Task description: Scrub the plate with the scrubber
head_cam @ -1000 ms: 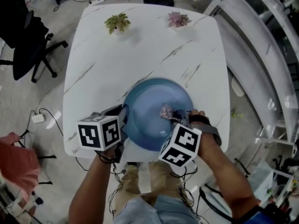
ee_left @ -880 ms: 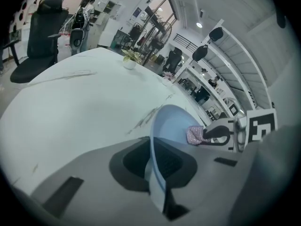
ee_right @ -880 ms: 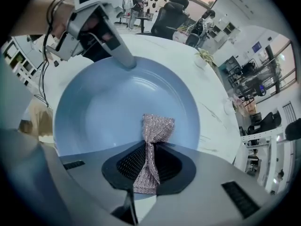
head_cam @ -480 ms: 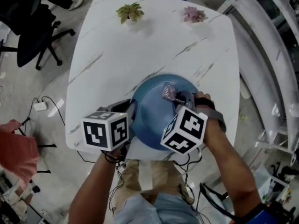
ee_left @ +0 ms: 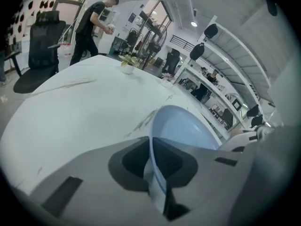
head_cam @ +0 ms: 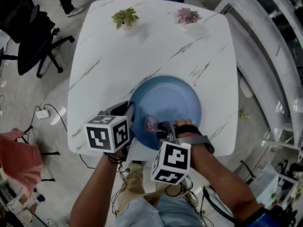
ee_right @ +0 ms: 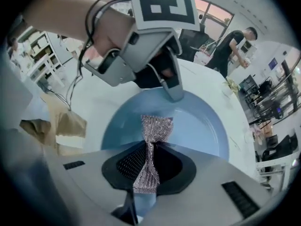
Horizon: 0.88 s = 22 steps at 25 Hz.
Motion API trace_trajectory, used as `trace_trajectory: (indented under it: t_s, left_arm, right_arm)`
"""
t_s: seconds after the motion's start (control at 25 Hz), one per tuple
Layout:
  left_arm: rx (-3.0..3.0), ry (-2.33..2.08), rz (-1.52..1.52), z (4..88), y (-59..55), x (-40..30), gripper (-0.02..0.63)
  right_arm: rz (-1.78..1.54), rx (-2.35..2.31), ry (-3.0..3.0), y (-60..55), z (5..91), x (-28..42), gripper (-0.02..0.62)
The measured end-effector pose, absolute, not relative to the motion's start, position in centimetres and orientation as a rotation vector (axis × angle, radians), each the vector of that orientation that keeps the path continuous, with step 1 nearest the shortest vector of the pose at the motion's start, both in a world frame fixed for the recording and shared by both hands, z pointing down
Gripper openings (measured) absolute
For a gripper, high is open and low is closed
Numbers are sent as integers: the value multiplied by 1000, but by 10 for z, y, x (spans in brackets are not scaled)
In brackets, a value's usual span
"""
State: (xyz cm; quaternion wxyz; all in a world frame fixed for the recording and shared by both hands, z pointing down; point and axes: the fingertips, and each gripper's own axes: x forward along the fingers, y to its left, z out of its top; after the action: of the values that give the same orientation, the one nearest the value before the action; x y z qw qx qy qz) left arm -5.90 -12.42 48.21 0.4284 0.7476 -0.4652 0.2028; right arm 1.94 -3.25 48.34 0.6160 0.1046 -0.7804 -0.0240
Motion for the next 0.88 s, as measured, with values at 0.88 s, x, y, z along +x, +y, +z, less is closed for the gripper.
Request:
trace_trajectory:
  t_s: [0.88]
  left_arm:
    - [2715, -1739, -163, 56, -27, -77, 8]
  right_arm:
    - [-193, 1689, -2663, -18, 61, 36, 87]
